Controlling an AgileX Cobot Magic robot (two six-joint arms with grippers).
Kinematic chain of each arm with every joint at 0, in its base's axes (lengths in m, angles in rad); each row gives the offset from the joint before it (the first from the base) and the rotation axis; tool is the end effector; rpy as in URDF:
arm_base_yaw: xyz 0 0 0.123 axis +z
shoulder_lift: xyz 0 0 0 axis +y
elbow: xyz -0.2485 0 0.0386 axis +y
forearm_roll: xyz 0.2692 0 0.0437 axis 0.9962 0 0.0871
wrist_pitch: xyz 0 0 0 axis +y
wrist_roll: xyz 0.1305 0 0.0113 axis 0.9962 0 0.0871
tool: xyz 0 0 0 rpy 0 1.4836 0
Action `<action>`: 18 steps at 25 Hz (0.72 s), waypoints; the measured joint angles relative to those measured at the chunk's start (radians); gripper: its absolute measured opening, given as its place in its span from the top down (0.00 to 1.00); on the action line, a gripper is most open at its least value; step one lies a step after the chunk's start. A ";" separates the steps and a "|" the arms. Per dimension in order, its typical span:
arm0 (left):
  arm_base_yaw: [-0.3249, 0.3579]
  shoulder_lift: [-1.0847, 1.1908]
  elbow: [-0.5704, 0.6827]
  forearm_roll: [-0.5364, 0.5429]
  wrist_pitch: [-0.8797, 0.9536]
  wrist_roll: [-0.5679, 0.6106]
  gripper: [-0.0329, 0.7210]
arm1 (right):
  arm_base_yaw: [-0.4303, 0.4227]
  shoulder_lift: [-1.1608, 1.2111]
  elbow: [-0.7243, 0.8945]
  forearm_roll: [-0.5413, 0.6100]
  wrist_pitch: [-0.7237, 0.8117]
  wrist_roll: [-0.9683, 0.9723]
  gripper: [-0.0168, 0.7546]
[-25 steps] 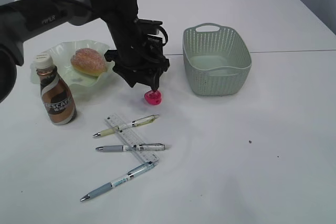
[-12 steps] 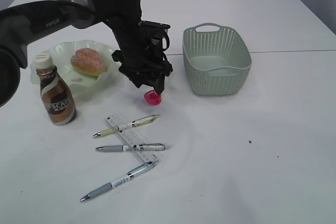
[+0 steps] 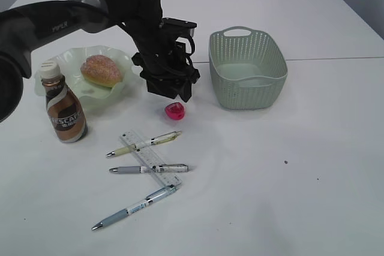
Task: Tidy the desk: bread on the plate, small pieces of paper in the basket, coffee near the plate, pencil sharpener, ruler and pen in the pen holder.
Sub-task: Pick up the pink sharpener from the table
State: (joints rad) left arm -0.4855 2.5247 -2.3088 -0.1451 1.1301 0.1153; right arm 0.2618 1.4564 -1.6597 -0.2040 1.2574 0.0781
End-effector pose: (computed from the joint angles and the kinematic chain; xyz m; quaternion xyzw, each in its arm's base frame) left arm 0.4675 -0.2660 0.0968 0.2721 0.9472 -0.0969 0.1395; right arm 0.3334 0.0632 0.3660 -0.0883 0.9457 -0.0503 0.3088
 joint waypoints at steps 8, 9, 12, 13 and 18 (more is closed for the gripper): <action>0.000 0.020 0.000 -0.002 -0.007 0.011 0.30 | 0.000 0.000 0.000 0.000 0.000 0.000 0.34; 0.000 0.020 0.000 -0.002 -0.007 0.011 0.30 | 0.000 0.000 0.000 0.000 0.000 0.000 0.34; 0.000 0.027 0.000 -0.002 -0.010 0.013 0.30 | 0.000 0.000 0.000 0.000 0.000 0.000 0.34; 0.000 0.032 0.000 -0.002 -0.011 0.013 0.30 | 0.000 0.000 0.000 0.000 0.000 0.000 0.34; 0.000 0.055 0.001 -0.004 -0.017 0.015 0.30 | 0.000 0.000 0.000 0.000 0.000 0.000 0.34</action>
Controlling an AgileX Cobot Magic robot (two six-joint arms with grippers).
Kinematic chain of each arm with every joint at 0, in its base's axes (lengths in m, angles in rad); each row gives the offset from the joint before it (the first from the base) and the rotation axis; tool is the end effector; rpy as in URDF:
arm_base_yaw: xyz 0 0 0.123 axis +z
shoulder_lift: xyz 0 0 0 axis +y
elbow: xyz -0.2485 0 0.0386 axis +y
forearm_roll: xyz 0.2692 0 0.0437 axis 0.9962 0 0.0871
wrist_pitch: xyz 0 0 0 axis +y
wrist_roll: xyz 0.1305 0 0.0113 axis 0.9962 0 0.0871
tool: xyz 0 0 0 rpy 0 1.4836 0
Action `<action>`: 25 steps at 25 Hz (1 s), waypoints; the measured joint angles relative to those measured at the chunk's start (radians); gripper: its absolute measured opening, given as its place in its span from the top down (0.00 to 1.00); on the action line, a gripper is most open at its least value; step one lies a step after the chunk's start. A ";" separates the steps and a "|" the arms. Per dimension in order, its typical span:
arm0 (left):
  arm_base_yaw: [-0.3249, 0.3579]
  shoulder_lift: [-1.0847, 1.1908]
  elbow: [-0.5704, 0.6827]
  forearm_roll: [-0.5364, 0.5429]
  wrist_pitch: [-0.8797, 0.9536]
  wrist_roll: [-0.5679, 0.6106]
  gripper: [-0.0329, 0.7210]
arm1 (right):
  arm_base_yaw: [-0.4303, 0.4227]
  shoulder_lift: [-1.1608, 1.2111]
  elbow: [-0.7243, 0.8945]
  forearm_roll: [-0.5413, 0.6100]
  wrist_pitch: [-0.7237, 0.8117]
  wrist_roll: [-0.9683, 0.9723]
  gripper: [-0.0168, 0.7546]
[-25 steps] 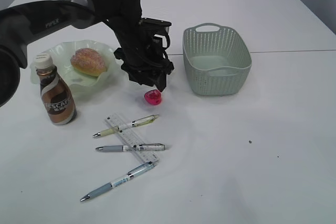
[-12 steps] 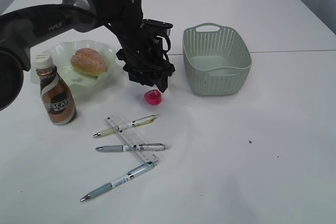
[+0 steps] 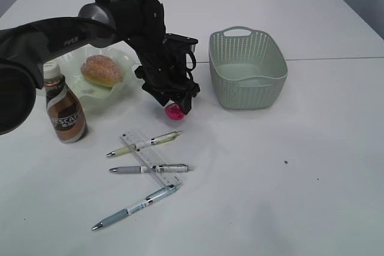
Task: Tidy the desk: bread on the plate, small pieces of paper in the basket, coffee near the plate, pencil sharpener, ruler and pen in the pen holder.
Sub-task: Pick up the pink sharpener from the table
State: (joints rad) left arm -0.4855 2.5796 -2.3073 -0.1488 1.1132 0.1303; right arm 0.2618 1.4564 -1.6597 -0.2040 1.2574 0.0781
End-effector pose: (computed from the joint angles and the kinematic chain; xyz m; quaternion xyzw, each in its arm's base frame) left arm 0.4671 -0.2661 0.0675 0.2770 0.9486 -0.0933 0.1209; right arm 0.3334 0.0632 0.3660 -0.0883 0.9457 -0.0503 0.3088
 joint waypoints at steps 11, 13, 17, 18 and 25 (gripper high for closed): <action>0.000 0.013 0.000 0.000 -0.045 0.001 0.30 | 0.000 0.000 0.000 0.000 0.000 -0.006 0.34; 0.000 0.017 0.000 0.000 -0.047 0.001 0.30 | 0.000 0.000 0.000 0.000 0.000 -0.008 0.34; 0.000 0.025 0.000 0.000 -0.059 0.001 0.30 | 0.000 0.000 0.000 0.000 0.000 -0.009 0.34; 0.000 0.025 0.000 0.000 -0.063 0.001 0.30 | 0.000 0.000 0.000 0.000 0.000 -0.009 0.34; 0.000 0.025 0.000 0.000 -0.075 0.003 0.30 | 0.000 0.000 0.000 -0.004 0.000 -0.012 0.34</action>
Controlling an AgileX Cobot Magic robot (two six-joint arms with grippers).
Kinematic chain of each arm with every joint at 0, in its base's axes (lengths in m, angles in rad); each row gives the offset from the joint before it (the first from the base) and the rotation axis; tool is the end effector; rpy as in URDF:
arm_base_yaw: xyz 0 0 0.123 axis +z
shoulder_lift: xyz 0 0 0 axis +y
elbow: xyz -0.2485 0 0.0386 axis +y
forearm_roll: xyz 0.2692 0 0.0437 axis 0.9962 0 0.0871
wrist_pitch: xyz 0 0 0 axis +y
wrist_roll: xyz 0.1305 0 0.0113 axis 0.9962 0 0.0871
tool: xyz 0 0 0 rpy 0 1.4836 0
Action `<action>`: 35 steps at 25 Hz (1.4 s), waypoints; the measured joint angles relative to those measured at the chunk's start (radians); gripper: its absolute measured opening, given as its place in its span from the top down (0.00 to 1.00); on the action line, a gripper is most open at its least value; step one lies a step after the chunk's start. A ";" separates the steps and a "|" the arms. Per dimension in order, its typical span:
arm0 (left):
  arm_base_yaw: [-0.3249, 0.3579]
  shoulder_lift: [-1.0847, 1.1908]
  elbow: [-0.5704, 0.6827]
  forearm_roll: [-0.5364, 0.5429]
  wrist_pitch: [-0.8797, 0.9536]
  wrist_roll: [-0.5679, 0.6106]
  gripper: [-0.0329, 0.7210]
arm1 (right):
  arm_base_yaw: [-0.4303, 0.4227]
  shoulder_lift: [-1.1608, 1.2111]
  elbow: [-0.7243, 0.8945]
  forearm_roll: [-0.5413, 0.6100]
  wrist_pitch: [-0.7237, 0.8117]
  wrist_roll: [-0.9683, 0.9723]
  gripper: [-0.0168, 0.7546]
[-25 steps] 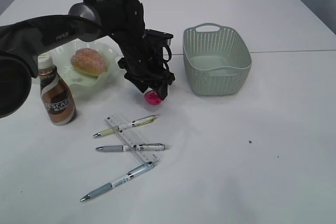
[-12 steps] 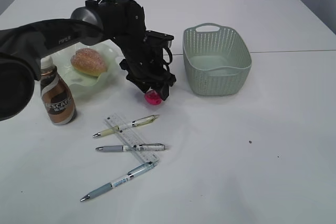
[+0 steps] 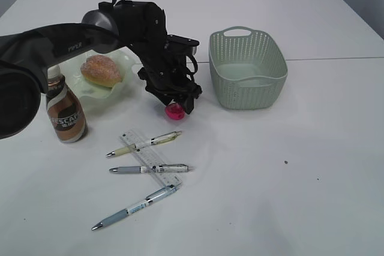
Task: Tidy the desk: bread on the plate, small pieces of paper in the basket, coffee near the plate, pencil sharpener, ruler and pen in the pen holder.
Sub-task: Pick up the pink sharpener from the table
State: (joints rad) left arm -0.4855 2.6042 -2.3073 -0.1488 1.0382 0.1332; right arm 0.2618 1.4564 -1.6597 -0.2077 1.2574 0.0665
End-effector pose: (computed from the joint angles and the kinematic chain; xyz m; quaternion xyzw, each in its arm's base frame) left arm 0.4744 -0.2692 0.0570 0.2740 0.9458 -0.0963 0.1457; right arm 0.3335 0.0627 0.3661 -0.0938 0.9450 -0.0539 0.3087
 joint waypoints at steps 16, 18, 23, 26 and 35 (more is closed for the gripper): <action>0.000 0.018 0.000 0.000 -0.005 0.009 0.30 | 0.000 0.000 0.000 -0.004 0.000 0.000 0.34; 0.000 0.018 0.000 0.000 -0.005 0.009 0.30 | 0.000 0.000 0.000 -0.004 0.000 -0.001 0.34; 0.000 0.018 0.000 0.000 -0.005 0.009 0.31 | 0.000 0.000 0.000 -0.004 0.000 -0.001 0.34; 0.000 0.018 0.000 0.000 0.002 0.009 0.35 | 0.000 0.000 0.000 -0.004 0.000 -0.001 0.34; 0.000 0.018 0.000 0.000 0.031 0.009 0.46 | 0.000 0.000 0.000 -0.004 0.000 -0.002 0.34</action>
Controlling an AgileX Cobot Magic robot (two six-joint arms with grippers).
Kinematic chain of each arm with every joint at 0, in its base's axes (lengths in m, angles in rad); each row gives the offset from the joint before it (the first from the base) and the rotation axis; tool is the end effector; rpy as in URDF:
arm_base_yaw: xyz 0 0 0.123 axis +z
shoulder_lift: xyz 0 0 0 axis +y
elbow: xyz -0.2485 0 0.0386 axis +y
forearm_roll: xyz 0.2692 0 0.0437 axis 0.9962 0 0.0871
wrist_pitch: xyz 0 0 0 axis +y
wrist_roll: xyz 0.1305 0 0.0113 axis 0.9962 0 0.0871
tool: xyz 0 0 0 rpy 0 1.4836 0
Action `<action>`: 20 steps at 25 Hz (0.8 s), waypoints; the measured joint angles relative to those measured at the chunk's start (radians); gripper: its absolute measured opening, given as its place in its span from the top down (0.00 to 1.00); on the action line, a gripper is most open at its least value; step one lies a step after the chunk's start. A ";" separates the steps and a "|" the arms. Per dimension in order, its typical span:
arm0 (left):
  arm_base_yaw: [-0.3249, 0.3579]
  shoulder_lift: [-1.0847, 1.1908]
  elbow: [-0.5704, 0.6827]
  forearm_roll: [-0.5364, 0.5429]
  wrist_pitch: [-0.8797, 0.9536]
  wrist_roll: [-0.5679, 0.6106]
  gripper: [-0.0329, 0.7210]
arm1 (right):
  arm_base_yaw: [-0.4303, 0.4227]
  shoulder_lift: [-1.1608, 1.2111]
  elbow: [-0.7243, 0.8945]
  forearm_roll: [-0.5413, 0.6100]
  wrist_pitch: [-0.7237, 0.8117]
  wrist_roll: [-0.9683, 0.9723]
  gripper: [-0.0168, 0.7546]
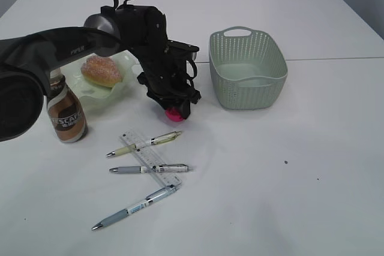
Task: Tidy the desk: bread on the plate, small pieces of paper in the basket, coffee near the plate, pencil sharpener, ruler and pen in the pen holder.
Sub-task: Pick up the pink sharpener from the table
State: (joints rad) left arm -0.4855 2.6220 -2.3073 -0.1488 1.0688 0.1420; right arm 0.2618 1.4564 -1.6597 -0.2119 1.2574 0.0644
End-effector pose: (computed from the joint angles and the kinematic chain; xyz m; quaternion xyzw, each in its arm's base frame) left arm 0.4697 -0.2671 0.0462 0.2797 0.9478 -0.0917 0.1226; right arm 0.3336 0.0622 0.3662 -0.0948 0.9447 -0.0563 0.3090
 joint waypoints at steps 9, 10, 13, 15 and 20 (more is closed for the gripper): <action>0.000 0.000 -0.002 -0.004 0.037 0.000 0.47 | 0.000 0.000 0.000 -0.004 0.000 0.000 0.34; 0.000 0.000 -0.002 -0.004 0.041 0.001 0.47 | 0.000 0.000 0.000 -0.004 0.000 -0.002 0.34; 0.000 0.000 -0.004 -0.004 0.058 0.001 0.47 | 0.000 0.000 0.000 -0.009 0.000 -0.002 0.34; 0.000 0.000 -0.004 -0.004 0.065 0.001 0.47 | 0.000 0.000 0.000 -0.010 0.000 -0.002 0.34; 0.000 -0.006 -0.004 -0.004 0.085 0.001 0.47 | 0.000 0.000 0.000 -0.012 0.000 -0.002 0.34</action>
State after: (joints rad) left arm -0.4855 2.6164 -2.3108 -0.1523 1.1541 0.1427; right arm 0.2618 1.4564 -1.6597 -0.2242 1.2574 0.0627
